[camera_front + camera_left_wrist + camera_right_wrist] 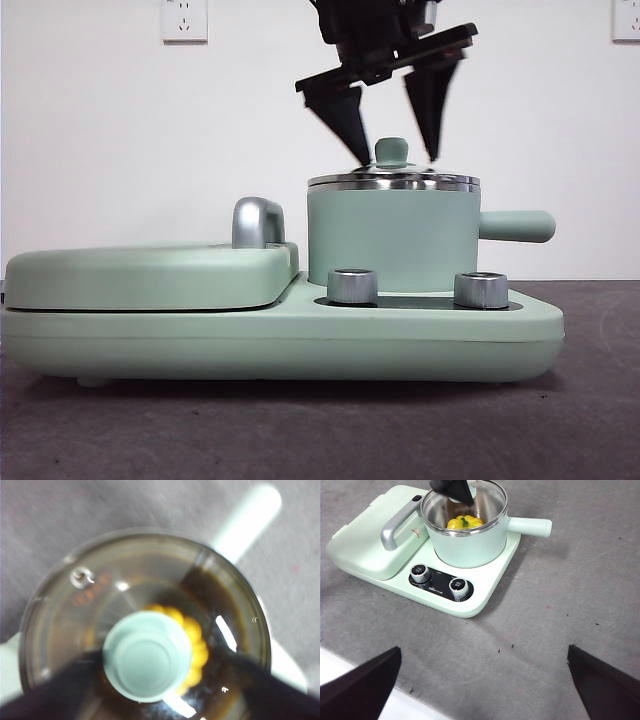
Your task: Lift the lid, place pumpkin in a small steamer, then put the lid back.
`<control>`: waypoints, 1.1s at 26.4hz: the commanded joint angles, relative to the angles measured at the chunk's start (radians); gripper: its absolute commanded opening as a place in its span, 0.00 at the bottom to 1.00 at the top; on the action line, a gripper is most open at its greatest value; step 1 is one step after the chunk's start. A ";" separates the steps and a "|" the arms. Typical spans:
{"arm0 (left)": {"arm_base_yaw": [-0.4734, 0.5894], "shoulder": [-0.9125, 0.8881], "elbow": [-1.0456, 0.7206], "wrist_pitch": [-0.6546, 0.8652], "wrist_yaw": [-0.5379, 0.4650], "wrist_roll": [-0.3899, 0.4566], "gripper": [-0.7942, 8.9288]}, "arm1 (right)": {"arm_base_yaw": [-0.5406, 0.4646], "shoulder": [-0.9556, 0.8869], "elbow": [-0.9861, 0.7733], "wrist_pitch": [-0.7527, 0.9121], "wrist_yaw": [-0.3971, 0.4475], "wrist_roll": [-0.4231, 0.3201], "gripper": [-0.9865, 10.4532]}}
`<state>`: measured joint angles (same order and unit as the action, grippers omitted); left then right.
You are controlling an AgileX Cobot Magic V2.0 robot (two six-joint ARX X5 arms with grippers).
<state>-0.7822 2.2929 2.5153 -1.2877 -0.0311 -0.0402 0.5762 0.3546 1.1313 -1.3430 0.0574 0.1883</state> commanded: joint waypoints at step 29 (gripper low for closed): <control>-0.026 -1.143 -0.983 0.057 -0.049 -0.117 0.62 | 0.009 0.003 0.008 -0.082 -0.068 0.013 0.53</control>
<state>-0.8001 1.2022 1.5932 -1.2900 -0.0795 -0.1246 0.5762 0.3546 1.1301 -1.3430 -0.0078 0.1905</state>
